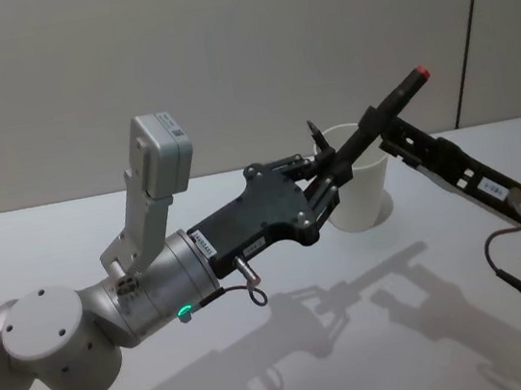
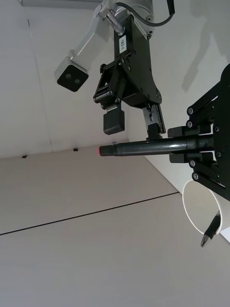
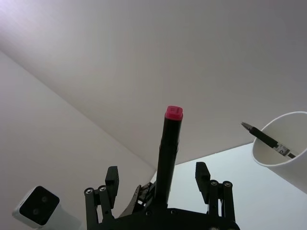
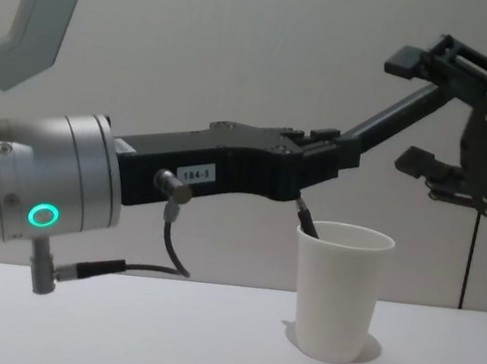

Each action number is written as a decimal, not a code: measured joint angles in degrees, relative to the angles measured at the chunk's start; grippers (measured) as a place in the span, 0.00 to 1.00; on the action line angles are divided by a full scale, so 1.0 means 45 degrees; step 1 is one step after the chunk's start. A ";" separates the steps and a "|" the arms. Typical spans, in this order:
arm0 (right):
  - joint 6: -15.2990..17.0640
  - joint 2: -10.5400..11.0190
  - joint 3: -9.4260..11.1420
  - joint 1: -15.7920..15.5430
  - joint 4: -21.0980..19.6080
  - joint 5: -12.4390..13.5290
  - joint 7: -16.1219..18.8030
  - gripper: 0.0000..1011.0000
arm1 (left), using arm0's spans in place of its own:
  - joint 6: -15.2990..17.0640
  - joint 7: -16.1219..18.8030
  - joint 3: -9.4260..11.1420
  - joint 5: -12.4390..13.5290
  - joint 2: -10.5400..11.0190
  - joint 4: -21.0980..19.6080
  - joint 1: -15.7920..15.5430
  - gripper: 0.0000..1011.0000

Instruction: Place the pen into the pen holder.

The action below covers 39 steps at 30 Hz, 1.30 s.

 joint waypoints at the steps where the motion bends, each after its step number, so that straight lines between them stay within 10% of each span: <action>1: -0.0041 -0.0033 -0.0032 0.0025 0.0024 -0.0024 0.0005 0.99 | 0.0000 0.0000 0.0000 0.0000 0.0000 0.0000 0.0000 0.18; 39: -0.1342 -0.0128 -0.0559 0.0182 -0.0117 0.0334 -0.1032 0.99 | 0.0001 0.0000 0.0000 -0.0001 0.0000 0.0001 0.0000 0.18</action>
